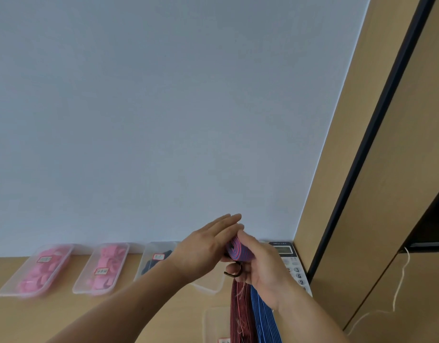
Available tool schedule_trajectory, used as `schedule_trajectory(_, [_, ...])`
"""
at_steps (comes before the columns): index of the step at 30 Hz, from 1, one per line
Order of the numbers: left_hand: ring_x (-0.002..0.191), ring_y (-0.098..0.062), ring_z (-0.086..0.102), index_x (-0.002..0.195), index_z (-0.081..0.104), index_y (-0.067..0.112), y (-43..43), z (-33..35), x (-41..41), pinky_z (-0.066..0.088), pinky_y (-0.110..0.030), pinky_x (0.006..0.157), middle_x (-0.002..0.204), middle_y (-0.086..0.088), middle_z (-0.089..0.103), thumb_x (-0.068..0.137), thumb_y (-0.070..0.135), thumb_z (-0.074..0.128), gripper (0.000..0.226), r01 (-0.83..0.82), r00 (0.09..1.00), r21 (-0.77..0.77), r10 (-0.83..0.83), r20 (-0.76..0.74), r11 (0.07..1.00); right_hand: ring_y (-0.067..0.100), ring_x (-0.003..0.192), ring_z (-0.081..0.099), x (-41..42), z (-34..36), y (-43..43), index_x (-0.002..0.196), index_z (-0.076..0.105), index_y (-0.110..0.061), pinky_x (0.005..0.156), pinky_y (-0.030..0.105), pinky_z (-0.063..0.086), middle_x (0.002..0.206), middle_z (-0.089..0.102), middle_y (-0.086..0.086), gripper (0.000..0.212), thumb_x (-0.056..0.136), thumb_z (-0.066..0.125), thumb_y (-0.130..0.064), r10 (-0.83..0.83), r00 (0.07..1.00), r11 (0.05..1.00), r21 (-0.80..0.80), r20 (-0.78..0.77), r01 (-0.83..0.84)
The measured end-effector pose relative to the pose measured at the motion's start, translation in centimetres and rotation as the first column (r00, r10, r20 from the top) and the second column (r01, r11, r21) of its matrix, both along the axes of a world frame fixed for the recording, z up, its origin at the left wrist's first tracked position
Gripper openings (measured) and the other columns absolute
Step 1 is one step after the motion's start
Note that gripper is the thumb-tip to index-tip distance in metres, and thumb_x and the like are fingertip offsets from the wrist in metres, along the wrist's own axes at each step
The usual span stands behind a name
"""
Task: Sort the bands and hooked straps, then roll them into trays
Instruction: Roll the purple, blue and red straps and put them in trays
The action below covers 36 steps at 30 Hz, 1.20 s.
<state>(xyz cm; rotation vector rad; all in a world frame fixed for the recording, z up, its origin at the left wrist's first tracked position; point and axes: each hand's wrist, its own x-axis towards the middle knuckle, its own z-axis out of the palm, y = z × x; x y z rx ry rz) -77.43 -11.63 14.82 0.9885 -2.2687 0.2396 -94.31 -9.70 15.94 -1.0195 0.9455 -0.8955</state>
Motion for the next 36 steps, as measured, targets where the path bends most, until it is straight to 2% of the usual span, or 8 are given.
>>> schedule_trajectory(5, [0.137,-0.014,0.046,0.153,0.025,0.017,0.6,0.4,0.5,0.046,-0.024,0.101,0.156,0.002,0.035,0.084,-0.012,0.048,0.079,0.043,0.958,0.516,0.111,-0.263,0.855,0.019,0.066,0.066,0.0,0.0,0.0,0.097,0.075,-0.010,0.051,0.022,0.041,0.093,0.075,0.016,0.019,0.089,0.067,-0.026,-0.109,0.992,0.992,-0.075,-0.064,0.104])
schedule_trajectory(8, [0.115,-0.019,0.066,0.147,0.037,0.018,0.9,1.4,0.4,0.053,-0.035,0.091,0.135,-0.003,0.061,0.094,-0.004,0.048,0.058,0.394,0.668,0.728,0.370,-0.646,0.561,0.012,0.069,0.071,0.5,-0.1,-0.2,0.106,0.072,-0.020,0.052,0.017,0.046,0.087,0.077,0.006,0.020,0.085,0.072,-0.019,-0.192,0.972,0.972,-0.161,-0.133,0.170])
schedule_trajectory(12, [0.097,-0.024,0.072,0.113,0.071,0.012,1.0,2.4,1.0,0.054,-0.039,0.083,0.109,-0.008,0.074,0.097,0.032,0.058,0.029,0.489,0.614,0.778,0.477,-0.628,0.394,0.005,0.089,0.070,1.6,-0.7,-0.3,0.122,0.060,-0.027,0.087,0.035,0.055,0.092,0.075,-0.013,0.045,0.080,0.077,-0.029,-0.258,0.873,0.932,-0.345,-0.415,0.111])
schedule_trajectory(16, [0.083,-0.025,0.070,0.108,0.071,0.004,0.8,1.9,1.5,0.057,-0.043,0.083,0.100,-0.016,0.075,0.093,0.022,0.065,0.024,0.468,0.544,0.777,0.556,-0.629,0.421,0.011,0.107,0.062,3.2,-1.2,-0.1,0.133,0.046,-0.028,0.089,0.032,0.049,0.113,0.067,-0.012,0.065,0.078,0.071,-0.050,-0.407,0.594,0.847,-0.530,-0.694,-0.039])
schedule_trajectory(18, [0.086,-0.032,0.071,0.107,0.070,-0.002,0.5,1.5,2.1,0.058,-0.047,0.085,0.100,-0.021,0.074,0.095,0.016,0.063,0.023,0.510,0.486,0.755,0.587,-0.648,0.411,0.013,0.106,0.061,4.0,-1.5,-0.1,0.130,0.045,-0.027,0.087,0.033,0.049,0.113,0.066,-0.011,0.066,0.076,0.071,-0.053,-0.414,0.554,0.837,-0.541,-0.722,-0.080])
schedule_trajectory(25, [0.082,-0.037,0.072,0.112,0.057,-0.004,0.0,-1.4,5.5,0.059,-0.042,0.069,0.097,-0.026,0.073,0.097,0.012,0.060,0.023,0.614,0.362,0.697,0.652,-0.666,0.371,0.002,0.087,0.068,5.3,-2.1,-1.7,0.095,0.063,-0.032,0.086,0.036,0.054,0.091,0.074,-0.012,0.008,0.089,0.068,-0.029,-0.288,0.755,0.898,-0.440,-0.590,-0.001])
schedule_trajectory(31, [0.082,-0.031,0.070,0.109,0.064,-0.004,-0.9,-4.0,8.5,0.058,-0.038,0.073,0.100,-0.020,0.073,0.096,0.011,0.061,0.020,0.717,0.344,0.648,0.677,-0.651,0.258,0.014,0.051,0.061,7.1,-3.9,-2.5,0.087,0.060,-0.011,0.046,0.017,0.043,0.072,0.074,0.004,0.019,0.082,0.077,-0.016,-0.191,0.826,0.954,-0.298,-0.531,0.029])
schedule_trajectory(36, [0.088,-0.024,0.067,0.116,0.067,-0.004,-2.0,-6.7,8.5,0.058,-0.037,0.078,0.105,-0.014,0.073,0.099,0.012,0.055,0.026,0.726,0.356,0.658,0.710,-0.608,0.199,0.017,0.057,0.067,8.5,-6.7,-3.0,0.084,0.059,-0.018,0.052,0.024,0.046,0.077,0.075,0.004,0.019,0.081,0.078,-0.019,-0.248,0.806,0.951,-0.293,-0.537,0.098])
